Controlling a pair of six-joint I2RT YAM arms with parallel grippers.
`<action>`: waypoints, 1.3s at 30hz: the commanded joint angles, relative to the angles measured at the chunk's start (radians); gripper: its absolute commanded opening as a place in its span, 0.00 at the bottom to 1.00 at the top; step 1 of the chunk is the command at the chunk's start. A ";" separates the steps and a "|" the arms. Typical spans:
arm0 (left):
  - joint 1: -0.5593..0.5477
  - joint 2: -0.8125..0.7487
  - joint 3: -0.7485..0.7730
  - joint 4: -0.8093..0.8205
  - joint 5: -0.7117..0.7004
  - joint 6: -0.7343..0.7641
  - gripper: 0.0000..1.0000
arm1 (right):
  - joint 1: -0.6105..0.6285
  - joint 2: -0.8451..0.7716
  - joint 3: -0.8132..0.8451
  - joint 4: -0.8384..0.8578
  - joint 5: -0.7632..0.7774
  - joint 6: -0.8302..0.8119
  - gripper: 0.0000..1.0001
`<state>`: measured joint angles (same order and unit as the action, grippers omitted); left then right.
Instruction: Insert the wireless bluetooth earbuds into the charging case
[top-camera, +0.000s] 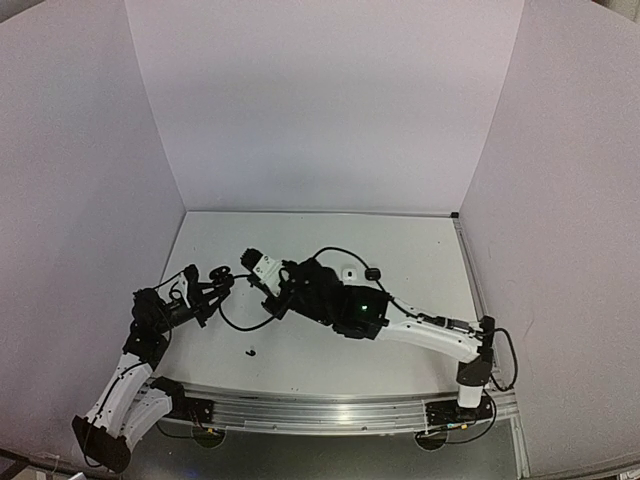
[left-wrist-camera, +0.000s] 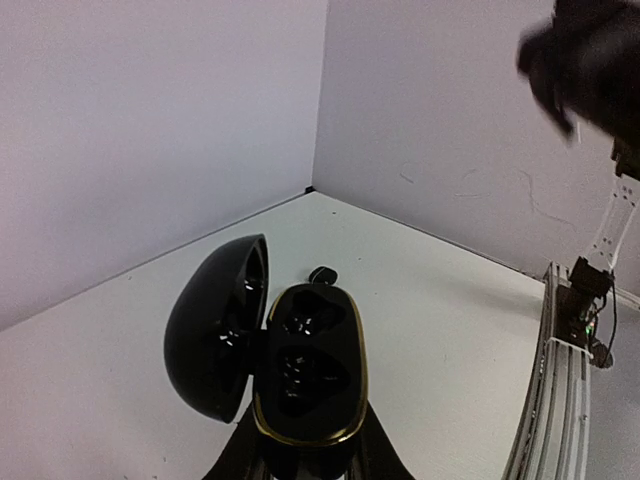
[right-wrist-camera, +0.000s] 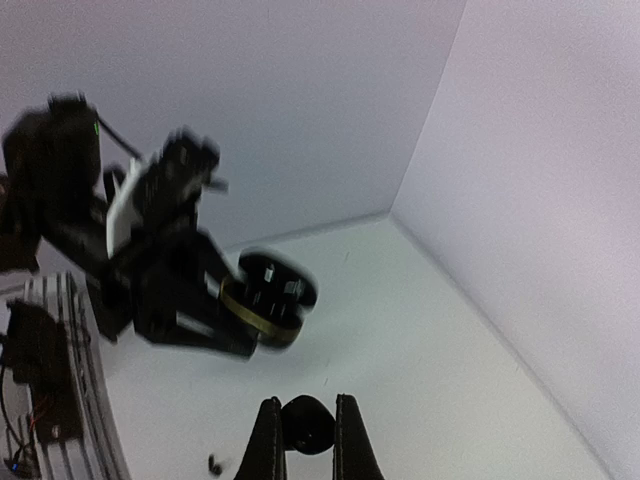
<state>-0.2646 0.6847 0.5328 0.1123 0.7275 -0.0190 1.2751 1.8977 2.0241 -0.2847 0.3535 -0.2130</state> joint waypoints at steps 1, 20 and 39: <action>0.002 -0.015 0.095 -0.056 0.164 0.195 0.00 | 0.003 0.062 0.011 0.358 -0.107 -0.285 0.00; 0.002 0.017 0.103 -0.039 0.192 0.334 0.00 | -0.006 0.111 -0.018 0.371 -0.179 -0.462 0.00; 0.001 0.026 0.107 -0.039 0.198 0.290 0.00 | -0.006 0.098 -0.077 0.399 0.004 -0.572 0.00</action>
<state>-0.2648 0.7083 0.6128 0.0433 0.8989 0.2866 1.2724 2.0251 1.9472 0.0730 0.3086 -0.7512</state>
